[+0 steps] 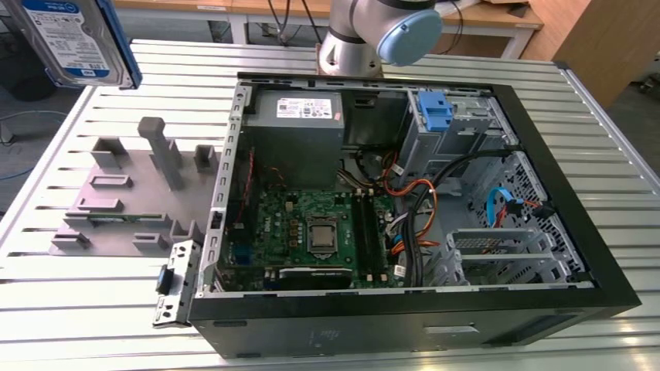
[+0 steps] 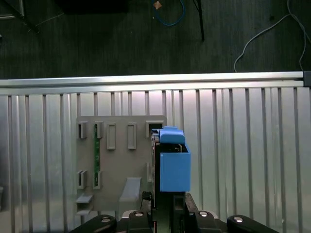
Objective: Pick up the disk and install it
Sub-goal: 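Pick up the disk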
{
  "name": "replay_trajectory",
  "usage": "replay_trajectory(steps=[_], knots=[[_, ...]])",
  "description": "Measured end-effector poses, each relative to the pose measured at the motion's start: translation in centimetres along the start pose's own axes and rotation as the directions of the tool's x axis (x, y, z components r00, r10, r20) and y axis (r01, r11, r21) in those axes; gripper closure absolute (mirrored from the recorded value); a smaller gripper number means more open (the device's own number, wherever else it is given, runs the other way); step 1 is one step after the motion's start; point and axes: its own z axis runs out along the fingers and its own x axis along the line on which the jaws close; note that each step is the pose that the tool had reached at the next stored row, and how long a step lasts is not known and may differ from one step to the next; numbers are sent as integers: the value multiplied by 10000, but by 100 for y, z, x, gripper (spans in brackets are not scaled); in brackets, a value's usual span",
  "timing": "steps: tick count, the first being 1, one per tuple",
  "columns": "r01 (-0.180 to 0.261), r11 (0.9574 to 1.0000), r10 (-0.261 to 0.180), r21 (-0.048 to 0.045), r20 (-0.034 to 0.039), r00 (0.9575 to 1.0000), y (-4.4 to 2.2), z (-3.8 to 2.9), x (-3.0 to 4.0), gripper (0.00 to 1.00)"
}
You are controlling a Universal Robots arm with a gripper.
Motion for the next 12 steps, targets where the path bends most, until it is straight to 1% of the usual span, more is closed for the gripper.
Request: replay_trajectory(steps=[12], knots=[[0, 10000, 0, 0, 0, 10000, 0, -73, -3, 65]])
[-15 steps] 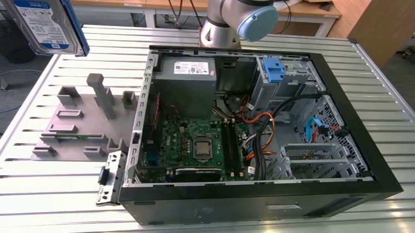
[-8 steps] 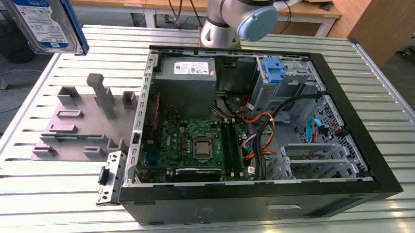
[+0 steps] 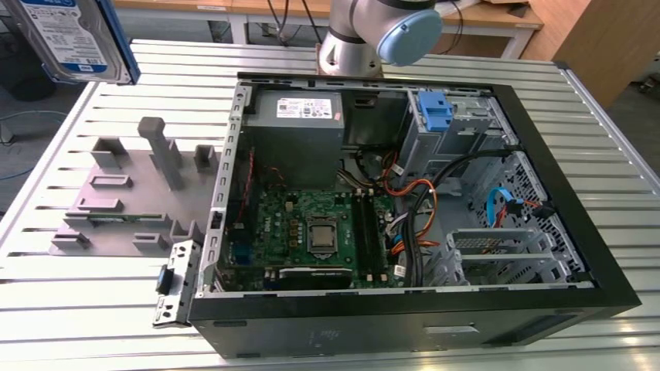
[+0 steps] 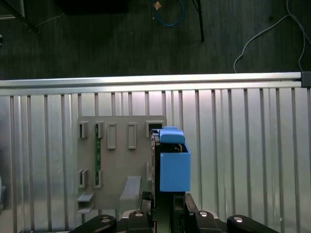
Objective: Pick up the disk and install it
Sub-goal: 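Pick up the disk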
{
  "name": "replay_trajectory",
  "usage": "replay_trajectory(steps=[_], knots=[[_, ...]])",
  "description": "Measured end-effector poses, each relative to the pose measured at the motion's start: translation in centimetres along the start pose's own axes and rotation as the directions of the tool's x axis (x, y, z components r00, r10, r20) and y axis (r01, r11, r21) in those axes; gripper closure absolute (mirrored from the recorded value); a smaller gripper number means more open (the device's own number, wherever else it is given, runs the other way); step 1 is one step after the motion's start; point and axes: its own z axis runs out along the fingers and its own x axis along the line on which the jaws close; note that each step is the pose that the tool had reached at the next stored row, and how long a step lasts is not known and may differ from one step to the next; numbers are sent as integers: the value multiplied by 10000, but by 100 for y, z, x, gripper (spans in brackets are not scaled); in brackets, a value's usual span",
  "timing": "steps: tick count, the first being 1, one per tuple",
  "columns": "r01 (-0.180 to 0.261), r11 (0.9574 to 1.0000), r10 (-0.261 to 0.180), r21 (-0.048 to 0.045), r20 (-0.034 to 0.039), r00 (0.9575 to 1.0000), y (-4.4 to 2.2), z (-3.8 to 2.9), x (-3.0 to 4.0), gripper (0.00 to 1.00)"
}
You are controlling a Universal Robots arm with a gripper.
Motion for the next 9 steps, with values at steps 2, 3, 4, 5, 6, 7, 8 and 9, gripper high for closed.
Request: replay_trajectory(steps=[2, 3, 4, 5, 6, 7, 8, 9], knots=[[1, 10000, -1, 0, 0, 10000, 0, -14, 0, 65], [1, 10000, -1, 0, 0, 10000, 0, -20, -1, 65], [1, 10000, -1, 0, 0, 10000, 0, -26, -1, 65], [0, 10000, 0, 0, 0, 10000, 0, -33, -1, 65], [0, 10000, 0, 0, -1, 10000, 0, -40, -1, 65], [0, 10000, 0, 0, 0, 10000, 0, -46, -2, 65], [0, 10000, 0, 0, 0, 10000, 0, -52, -2, 65], [1, 10000, -1, -1, 0, 10000, 0, -58, -2, 65]])
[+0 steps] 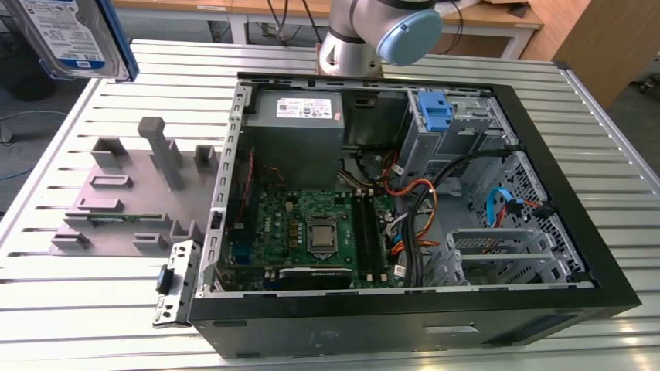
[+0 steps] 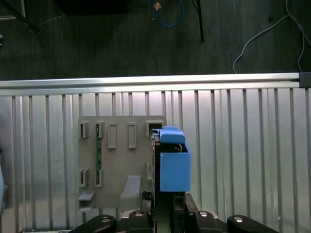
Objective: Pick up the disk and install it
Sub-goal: 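Pick up the disk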
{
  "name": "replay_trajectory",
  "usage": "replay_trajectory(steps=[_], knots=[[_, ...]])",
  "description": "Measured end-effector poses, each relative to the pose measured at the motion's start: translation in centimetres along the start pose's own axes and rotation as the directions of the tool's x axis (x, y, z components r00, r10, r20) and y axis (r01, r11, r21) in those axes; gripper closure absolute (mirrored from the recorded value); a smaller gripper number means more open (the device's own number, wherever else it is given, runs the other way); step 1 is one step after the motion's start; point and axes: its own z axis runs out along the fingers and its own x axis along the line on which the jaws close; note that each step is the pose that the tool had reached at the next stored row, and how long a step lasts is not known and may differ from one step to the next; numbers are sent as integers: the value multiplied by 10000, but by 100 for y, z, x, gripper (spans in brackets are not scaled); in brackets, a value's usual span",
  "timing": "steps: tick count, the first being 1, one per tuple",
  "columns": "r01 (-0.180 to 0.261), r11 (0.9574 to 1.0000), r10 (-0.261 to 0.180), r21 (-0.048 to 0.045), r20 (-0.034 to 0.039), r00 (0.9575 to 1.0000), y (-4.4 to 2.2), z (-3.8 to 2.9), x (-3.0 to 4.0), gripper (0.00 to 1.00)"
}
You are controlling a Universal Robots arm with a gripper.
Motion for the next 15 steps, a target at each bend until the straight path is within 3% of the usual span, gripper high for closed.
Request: replay_trajectory(steps=[15], knots=[[-1, 10000, 1, 1, 0, 10000, 0, -76, -3, 65]])
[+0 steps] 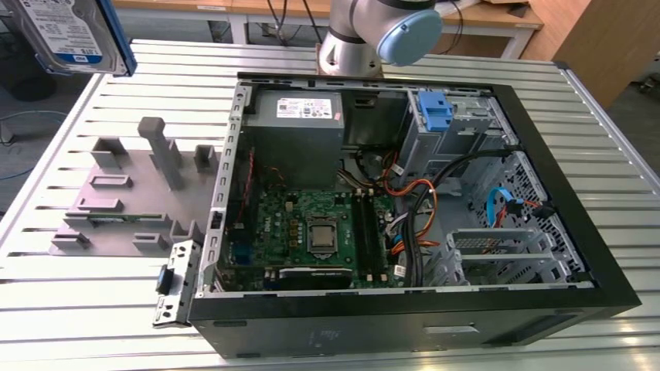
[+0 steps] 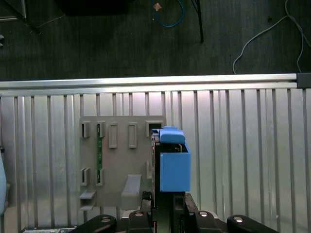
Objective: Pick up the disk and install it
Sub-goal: 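Pick up the disk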
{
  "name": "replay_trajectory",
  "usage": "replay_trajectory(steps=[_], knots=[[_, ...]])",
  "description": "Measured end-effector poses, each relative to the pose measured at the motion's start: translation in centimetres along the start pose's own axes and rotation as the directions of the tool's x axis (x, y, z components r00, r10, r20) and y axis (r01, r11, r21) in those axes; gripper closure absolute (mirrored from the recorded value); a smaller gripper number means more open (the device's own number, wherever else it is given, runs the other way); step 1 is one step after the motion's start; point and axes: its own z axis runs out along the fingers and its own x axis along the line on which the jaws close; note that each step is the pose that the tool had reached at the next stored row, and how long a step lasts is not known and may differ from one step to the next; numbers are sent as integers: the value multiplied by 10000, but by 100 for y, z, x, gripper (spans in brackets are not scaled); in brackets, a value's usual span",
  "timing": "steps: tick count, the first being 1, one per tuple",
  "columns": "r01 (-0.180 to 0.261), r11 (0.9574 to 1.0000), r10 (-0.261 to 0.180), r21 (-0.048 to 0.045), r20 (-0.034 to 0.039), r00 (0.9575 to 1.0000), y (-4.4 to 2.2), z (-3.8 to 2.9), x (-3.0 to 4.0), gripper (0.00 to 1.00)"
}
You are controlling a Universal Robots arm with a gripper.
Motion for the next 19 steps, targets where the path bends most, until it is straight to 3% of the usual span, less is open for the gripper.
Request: replay_trajectory(steps=[8, 19], knots=[[-1, 10000, 1, -3, -1, 10000, -10, -4, -1, 65], [-2, 10000, 2, 0, 0, 10000, -85, -2, -4, 65]])
